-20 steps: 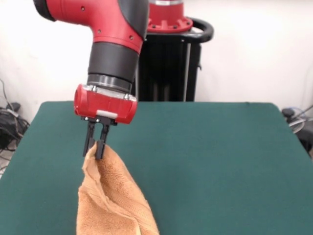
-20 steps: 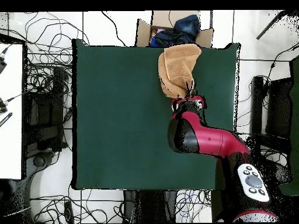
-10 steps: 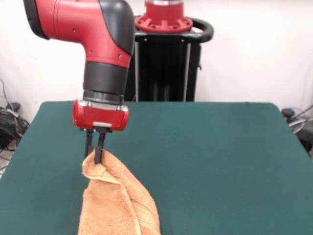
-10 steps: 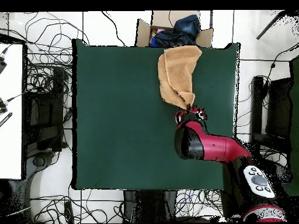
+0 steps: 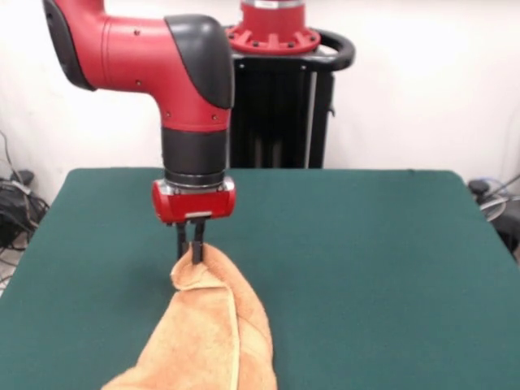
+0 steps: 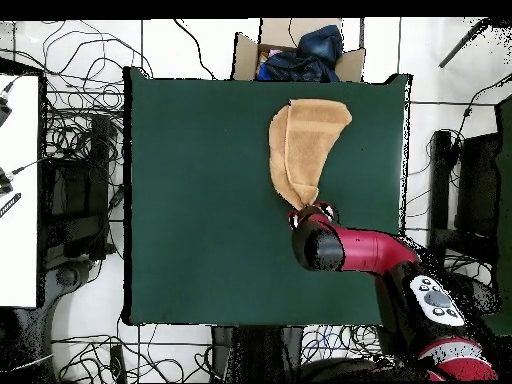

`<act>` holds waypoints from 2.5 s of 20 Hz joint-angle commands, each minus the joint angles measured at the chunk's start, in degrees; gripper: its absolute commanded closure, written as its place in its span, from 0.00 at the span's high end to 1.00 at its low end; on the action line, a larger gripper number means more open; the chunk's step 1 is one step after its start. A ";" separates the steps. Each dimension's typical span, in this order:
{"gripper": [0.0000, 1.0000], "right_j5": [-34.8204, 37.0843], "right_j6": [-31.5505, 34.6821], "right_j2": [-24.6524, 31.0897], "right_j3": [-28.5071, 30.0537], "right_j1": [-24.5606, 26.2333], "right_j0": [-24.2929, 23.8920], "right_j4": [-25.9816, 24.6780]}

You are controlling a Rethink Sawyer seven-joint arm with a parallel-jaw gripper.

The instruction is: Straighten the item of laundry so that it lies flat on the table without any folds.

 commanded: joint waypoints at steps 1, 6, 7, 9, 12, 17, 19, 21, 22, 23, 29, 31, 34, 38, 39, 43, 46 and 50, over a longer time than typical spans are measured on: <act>0.00 12.68 -4.02 4.31 0.01 0.20 1.99 -3.52; 0.00 16.54 -4.29 4.55 0.34 -1.39 2.10 -3.50; 0.00 17.06 -4.27 4.47 0.39 -1.58 2.17 -3.53; 0.00 18.34 -4.37 4.31 0.48 -2.01 2.30 -3.51; 0.00 19.32 -4.09 3.85 1.17 -2.99 2.65 -3.61; 0.00 21.93 -4.74 3.81 2.82 -5.21 2.66 -3.33; 0.00 22.98 -5.64 4.64 3.94 -6.18 2.01 -3.06; 0.00 23.91 -6.35 5.28 4.40 -6.45 1.55 -3.04; 0.00 24.11 -6.28 5.35 4.73 -6.52 1.68 -3.13; 0.00 25.11 -7.00 5.52 4.88 -6.67 1.42 -3.15; 0.00 27.24 -8.01 6.86 6.07 -6.03 0.96 -3.45; 0.00 27.91 -8.46 7.59 6.40 -5.87 0.52 -3.50; 0.00 28.60 -8.35 8.01 6.37 -5.65 0.40 -3.74; 0.00 29.77 -8.54 8.48 6.67 -4.80 0.16 -4.38; 0.00 30.19 -8.64 8.64 6.88 -4.80 0.05 -4.46; 0.00 32.26 -9.49 9.75 9.52 -6.34 -0.65 -4.00; 0.00 33.34 -9.42 10.44 11.07 -7.60 -0.92 -3.72; 0.00 33.75 -8.93 11.11 12.84 -8.73 -1.14 -3.63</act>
